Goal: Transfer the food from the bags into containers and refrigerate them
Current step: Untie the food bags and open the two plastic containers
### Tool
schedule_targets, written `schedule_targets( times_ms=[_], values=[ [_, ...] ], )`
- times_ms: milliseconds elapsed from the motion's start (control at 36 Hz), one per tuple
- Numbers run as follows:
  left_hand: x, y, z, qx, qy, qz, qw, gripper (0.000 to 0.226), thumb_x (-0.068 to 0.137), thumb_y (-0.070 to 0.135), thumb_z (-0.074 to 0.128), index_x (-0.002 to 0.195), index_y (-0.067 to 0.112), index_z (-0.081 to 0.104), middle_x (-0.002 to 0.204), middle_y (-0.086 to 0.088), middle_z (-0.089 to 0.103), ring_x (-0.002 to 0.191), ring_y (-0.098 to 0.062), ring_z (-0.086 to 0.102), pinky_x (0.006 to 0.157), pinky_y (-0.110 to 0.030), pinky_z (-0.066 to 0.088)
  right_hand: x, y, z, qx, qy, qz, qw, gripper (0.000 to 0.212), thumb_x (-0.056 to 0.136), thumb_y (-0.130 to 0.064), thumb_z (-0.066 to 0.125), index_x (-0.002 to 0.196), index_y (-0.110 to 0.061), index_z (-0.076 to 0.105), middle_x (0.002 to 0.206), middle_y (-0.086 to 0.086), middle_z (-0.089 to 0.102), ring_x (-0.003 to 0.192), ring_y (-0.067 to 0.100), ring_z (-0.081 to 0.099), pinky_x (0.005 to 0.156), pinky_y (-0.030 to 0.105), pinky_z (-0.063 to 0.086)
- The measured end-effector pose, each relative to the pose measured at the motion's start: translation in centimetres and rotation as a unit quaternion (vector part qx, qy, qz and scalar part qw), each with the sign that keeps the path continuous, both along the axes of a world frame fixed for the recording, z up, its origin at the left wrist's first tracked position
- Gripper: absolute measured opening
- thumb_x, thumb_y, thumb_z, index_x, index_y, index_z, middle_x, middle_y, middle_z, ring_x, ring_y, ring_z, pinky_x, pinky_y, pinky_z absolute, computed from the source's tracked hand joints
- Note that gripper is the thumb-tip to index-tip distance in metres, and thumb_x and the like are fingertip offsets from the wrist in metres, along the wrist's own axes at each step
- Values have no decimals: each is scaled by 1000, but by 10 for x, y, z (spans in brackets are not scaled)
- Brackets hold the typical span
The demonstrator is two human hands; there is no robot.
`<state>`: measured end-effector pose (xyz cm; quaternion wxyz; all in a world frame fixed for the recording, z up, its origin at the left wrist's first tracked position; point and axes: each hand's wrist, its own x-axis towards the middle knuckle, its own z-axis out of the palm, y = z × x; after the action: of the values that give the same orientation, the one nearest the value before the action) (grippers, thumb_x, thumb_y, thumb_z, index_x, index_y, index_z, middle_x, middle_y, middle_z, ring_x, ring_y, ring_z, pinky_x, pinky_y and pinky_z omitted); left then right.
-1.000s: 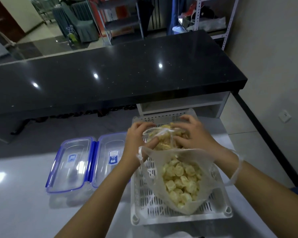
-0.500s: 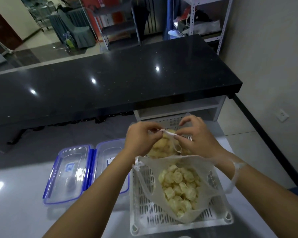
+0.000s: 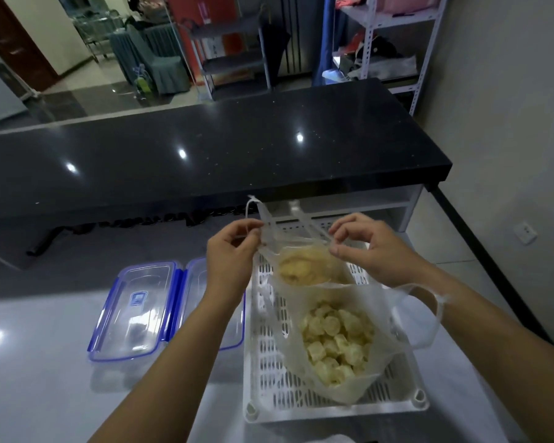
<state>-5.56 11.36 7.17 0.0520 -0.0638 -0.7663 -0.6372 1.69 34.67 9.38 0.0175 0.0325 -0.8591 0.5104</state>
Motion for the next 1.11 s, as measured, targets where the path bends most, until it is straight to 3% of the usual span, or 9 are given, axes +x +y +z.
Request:
schedule_targets(
  times_ms=[222,389,444,500,583,694,806,972,1111],
  values=[
    [-2,-19,24,101,-25,-36,994,33,93,5,62,83,31,80,81,5,75,75,-4,67,70,-16,54,9,9,24,34,138,-83,986,8,93,-20,67,97,-20,74,107,-9,58,105,10,58,90,24,50],
    [-5,-20,49,215,-80,-144,963,33,93,1,55,120,18,65,78,-5,70,74,-15,69,75,-28,57,7,8,32,125,312,-197,921,11,93,-16,68,99,-13,76,93,-1,55,83,14,55,70,16,46],
    [-7,-19,59,247,-99,-174,948,36,88,7,58,123,18,64,84,-7,70,75,-19,70,73,-31,58,3,9,32,29,277,-210,937,12,94,-17,66,97,-22,76,82,-3,62,74,8,59,67,12,47],
    [-8,-17,67,259,-117,-184,941,38,90,16,55,127,18,62,92,-9,72,75,-19,69,71,-32,58,-3,11,33,-152,174,-234,945,18,95,-18,65,88,-27,78,77,0,71,77,11,69,69,23,58],
    [-8,-14,70,282,-143,-188,930,45,92,26,50,136,23,58,111,-13,73,76,-20,70,69,-34,58,-14,20,35,-397,2,-227,889,15,97,-20,63,94,-15,77,91,9,77,92,25,75,68,43,62],
    [-7,-8,67,321,-165,-194,912,58,85,33,53,142,36,50,129,-15,67,85,-25,70,78,-39,55,-18,36,41,-551,-94,-145,816,21,96,-8,54,114,-4,65,110,18,74,90,27,76,69,44,61],
    [-10,0,72,319,-161,-195,913,58,86,37,50,144,40,48,135,-13,64,98,-32,72,78,-40,52,-19,52,59,-581,-110,-91,801,50,83,-19,52,131,-8,59,125,23,67,106,37,70,79,52,59],
    [-23,8,89,296,-138,-205,923,61,84,39,54,144,44,45,132,-5,67,111,-37,69,67,-34,58,-26,71,81,-575,-95,-36,811,54,95,-45,47,140,-15,54,133,24,62,119,46,61,88,60,54],
    [-29,17,79,237,-180,-193,935,55,89,44,53,144,44,44,139,-4,60,111,-35,69,73,-38,56,-29,76,66,-576,-147,-45,803,61,91,-53,54,139,-16,54,136,27,59,119,52,58,89,65,50]
  ],
)
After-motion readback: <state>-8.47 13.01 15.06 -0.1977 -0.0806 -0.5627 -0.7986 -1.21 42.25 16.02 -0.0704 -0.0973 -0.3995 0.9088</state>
